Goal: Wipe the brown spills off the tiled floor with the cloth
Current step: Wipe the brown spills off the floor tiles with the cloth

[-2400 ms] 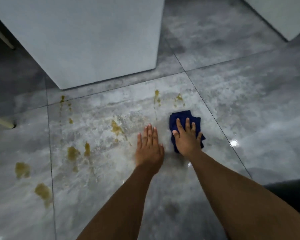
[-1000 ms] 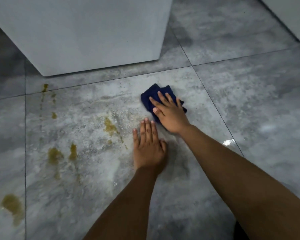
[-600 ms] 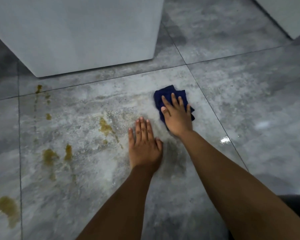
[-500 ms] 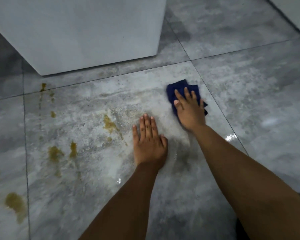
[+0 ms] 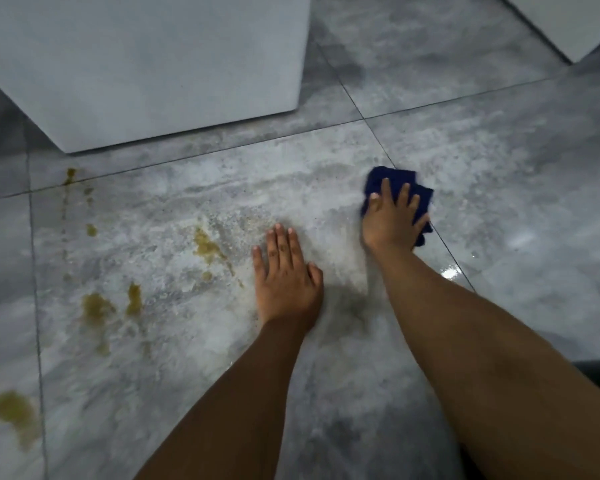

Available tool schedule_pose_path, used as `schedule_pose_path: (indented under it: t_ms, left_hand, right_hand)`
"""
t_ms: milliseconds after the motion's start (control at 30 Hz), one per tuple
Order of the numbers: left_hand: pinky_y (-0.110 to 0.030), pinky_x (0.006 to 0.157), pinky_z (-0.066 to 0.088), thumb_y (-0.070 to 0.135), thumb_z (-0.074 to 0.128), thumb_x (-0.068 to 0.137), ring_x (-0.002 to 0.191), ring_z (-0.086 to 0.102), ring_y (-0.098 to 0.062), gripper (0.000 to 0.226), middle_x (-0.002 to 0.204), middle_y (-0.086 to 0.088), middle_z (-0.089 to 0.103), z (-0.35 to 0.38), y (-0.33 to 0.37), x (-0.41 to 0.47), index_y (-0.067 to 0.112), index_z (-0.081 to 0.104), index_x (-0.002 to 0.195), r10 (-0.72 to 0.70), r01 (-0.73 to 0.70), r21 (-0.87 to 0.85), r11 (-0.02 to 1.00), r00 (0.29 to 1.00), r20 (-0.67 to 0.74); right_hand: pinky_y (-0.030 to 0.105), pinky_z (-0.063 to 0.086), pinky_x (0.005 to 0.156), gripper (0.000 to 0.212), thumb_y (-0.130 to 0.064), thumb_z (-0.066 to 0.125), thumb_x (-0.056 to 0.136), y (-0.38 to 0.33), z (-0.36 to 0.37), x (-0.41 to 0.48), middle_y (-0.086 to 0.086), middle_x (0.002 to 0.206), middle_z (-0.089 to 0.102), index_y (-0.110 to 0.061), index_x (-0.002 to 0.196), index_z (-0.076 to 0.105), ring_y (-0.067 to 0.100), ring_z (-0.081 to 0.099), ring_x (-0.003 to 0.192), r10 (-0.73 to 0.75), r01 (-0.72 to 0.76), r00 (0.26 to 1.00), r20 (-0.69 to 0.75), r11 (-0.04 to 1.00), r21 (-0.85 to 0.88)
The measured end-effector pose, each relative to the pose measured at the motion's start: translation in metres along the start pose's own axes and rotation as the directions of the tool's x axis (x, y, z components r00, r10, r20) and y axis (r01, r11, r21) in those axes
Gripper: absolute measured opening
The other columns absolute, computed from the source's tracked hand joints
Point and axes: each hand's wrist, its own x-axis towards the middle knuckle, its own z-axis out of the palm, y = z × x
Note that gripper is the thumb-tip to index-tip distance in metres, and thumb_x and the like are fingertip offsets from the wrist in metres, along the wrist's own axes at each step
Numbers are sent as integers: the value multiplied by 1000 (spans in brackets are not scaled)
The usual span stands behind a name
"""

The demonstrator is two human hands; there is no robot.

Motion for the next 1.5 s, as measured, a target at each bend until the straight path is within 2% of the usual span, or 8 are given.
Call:
schedule_pose_path:
  t_ms: [167,400,567,800,1067,1233,1367,1500]
  left_hand:
    - [-44,115,-14,39,3,86,147,-8,-23,72,160,-12,-2,0,0,0,6,1,151,-1,1,16,1000,1000,24]
    - [-42,117,-10,42,3,91,146,-8,-24,68,159,-17,0,-10,-7,-11,3,-3,147,50,-48,-46,998,997,60]
    - [-48,113,13,37,27,94,142,26,-33,64,151,-22,30,-20,-28,-71,-3,31,144,38,-38,-61,997,999,3]
    - [-46,115,9,40,6,100,139,30,-33,69,147,-23,36,-26,-83,-137,-5,42,138,-31,29,27,999,998,59]
    - [-45,115,10,38,18,99,139,34,-32,62,149,-21,35,-27,-86,-135,-3,39,141,-4,2,46,999,999,50]
    - [-44,114,10,35,29,93,137,35,-32,61,147,-22,38,-39,-103,-136,-3,37,141,-111,110,30,993,993,40]
    - [-46,114,15,35,29,94,142,28,-29,62,152,-19,31,-35,-111,-139,0,33,144,-106,106,36,994,994,-4]
    - [-46,116,12,36,27,94,144,21,-27,63,154,-17,25,-30,-108,-138,1,29,146,-120,122,43,992,992,-50]
  right_hand:
    - [55,-6,114,52,-44,15,101,46,-2,-51,5,161,1,-33,152,11,28,-3,147,335,-327,938,-83,940,99]
    - [50,-8,115,52,-46,13,101,36,11,-110,0,161,-4,-38,151,3,22,-7,147,75,-75,997,-2,996,-42]
    - [53,-7,116,53,-46,10,100,63,12,-136,2,161,-2,-34,152,6,26,-5,147,298,-297,952,-73,955,17]
    - [48,-9,114,52,-47,13,100,16,33,-199,0,159,-3,-36,150,7,24,-3,147,-214,218,976,46,971,-100]
    - [50,-6,117,54,-46,12,100,26,29,-196,2,161,-4,-35,151,-1,23,-7,147,-95,98,995,34,990,-103]
    - [50,-1,117,58,-53,1,94,18,35,-245,0,159,6,-36,148,5,24,1,147,-275,291,953,123,948,-131]
    - [53,12,115,62,-55,6,92,-6,25,-196,3,158,19,-34,148,23,30,18,144,-538,564,822,189,814,-139]
    - [54,23,112,62,-52,18,94,-22,28,-156,12,150,37,-22,141,45,40,35,133,-547,550,835,63,827,-114]
